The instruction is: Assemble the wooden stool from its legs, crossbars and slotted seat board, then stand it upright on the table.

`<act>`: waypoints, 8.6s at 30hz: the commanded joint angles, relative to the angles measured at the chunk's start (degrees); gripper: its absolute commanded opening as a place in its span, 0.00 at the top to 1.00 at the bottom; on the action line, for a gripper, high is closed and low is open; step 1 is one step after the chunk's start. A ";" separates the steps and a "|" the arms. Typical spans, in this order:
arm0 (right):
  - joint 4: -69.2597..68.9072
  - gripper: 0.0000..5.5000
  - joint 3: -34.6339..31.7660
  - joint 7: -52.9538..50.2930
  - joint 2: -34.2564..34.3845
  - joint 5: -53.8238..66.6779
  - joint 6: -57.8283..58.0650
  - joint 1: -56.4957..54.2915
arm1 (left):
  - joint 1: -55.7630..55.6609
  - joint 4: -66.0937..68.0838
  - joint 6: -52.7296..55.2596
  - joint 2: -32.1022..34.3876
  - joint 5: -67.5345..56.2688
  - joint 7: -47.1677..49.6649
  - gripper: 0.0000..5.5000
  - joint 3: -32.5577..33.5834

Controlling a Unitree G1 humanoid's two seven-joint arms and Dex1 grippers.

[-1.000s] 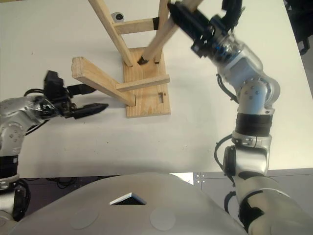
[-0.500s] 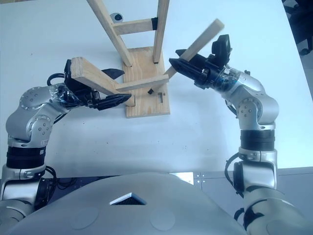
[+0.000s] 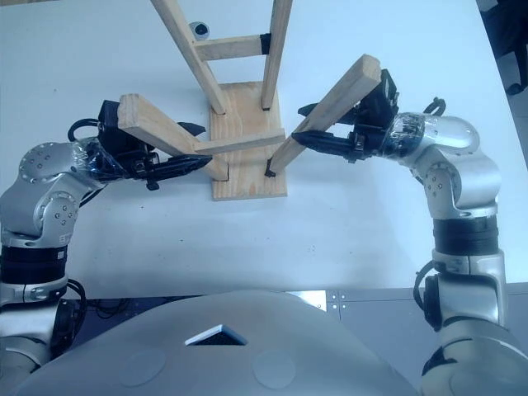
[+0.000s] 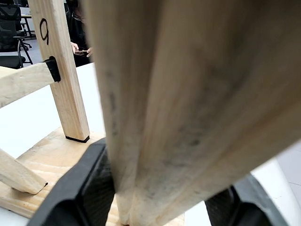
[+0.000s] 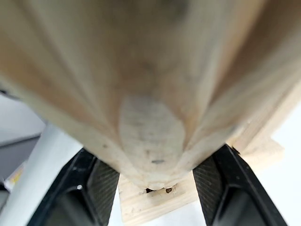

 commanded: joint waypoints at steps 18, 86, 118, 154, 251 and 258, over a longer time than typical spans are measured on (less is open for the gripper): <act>13.78 0.63 14.18 10.11 -4.72 -13.21 -10.46 -8.91 | -2.55 -0.26 -0.45 0.04 1.31 -2.47 0.58 -2.94; 12.80 0.63 23.92 -3.21 0.11 -23.02 -3.27 -12.78 | -5.95 -27.42 27.06 17.86 -3.76 -1.87 0.96 -8.74; 8.56 0.63 22.85 -9.77 1.60 -21.71 -2.39 -6.79 | -49.75 -4.66 29.76 12.42 17.29 -6.60 0.70 -35.74; 4.69 0.63 39.11 -11.33 6.10 -32.44 8.25 -15.79 | -42.38 2.72 28.02 -2.85 31.14 -5.97 0.93 -47.92; -3.57 0.26 8.92 -36.72 19.28 -18.86 5.42 2.29 | -37.59 63.50 -5.41 -5.60 6.97 26.14 0.57 26.67; -9.32 0.26 13.55 -29.78 17.97 -18.31 4.21 4.98 | -37.08 63.10 -5.42 -5.34 6.25 26.78 0.57 27.43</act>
